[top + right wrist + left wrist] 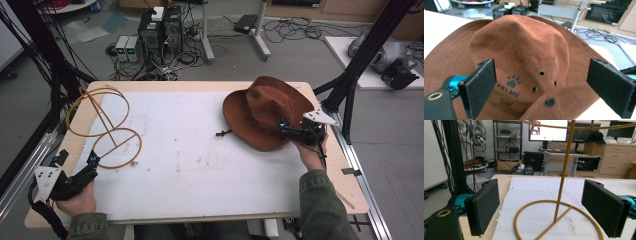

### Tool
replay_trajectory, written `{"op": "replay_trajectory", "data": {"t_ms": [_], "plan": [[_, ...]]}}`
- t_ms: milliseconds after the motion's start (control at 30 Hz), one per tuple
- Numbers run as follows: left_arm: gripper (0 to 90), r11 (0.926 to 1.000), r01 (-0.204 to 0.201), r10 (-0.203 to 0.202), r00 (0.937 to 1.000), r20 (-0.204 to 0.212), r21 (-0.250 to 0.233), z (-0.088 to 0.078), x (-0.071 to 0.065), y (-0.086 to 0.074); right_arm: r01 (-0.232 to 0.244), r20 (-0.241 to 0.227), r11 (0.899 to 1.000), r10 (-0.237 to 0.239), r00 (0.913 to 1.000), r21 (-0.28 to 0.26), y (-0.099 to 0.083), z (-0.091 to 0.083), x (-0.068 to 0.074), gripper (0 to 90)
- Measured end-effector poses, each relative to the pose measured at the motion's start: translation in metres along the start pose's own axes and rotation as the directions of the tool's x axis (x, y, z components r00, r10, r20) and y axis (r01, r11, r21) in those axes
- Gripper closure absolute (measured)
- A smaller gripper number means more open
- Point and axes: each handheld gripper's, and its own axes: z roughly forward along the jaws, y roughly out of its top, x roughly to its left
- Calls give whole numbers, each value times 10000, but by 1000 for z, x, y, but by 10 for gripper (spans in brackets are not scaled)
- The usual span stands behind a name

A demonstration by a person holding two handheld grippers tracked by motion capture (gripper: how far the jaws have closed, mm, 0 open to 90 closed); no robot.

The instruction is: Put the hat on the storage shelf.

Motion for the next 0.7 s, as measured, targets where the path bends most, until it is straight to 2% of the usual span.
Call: {"op": "replay_trajectory", "data": {"t_ms": [167, 300, 333, 400, 467, 500, 700], "plan": [[152, 10000, 23, -23, 10000, -2, 4, 0, 1, 0, 34, 52, 9998, -35, 10000, 182, 5, 10, -3, 82], [152, 10000, 41, -41, 10000, -6, 54, 1, 1, -1, 277, -32, 9989, -276, 9996, 366, 4, 21, -7, 82], [152, 10000, 74, -74, 10000, -1, 44, 1, 1, -1, 415, -161, 9976, -407, 9990, 556, 4, 28, -12, 82], [152, 10000, 93, -93, 10000, 7, 27, 1, 1, -1, 301, -258, 9974, -285, 9993, 650, 4, 31, -14, 82], [152, 10000, 86, -86, 10000, 9, 30, 1, 1, -1, 148, -588, 9972, -105, 9982, 731, 4, 40, -17, 82], [152, 9999, 87, -88, 10000, 43, 62, 2, 1, -2, 265, -626, 9965, -215, 9978, 794, 4, 43, -17, 82], [152, 9999, -5, 3, 9999, 134, 112, 3, 1, -2, 335, -473, 9949, -291, 9985, 954, 1, 54, -14, 82]]}}
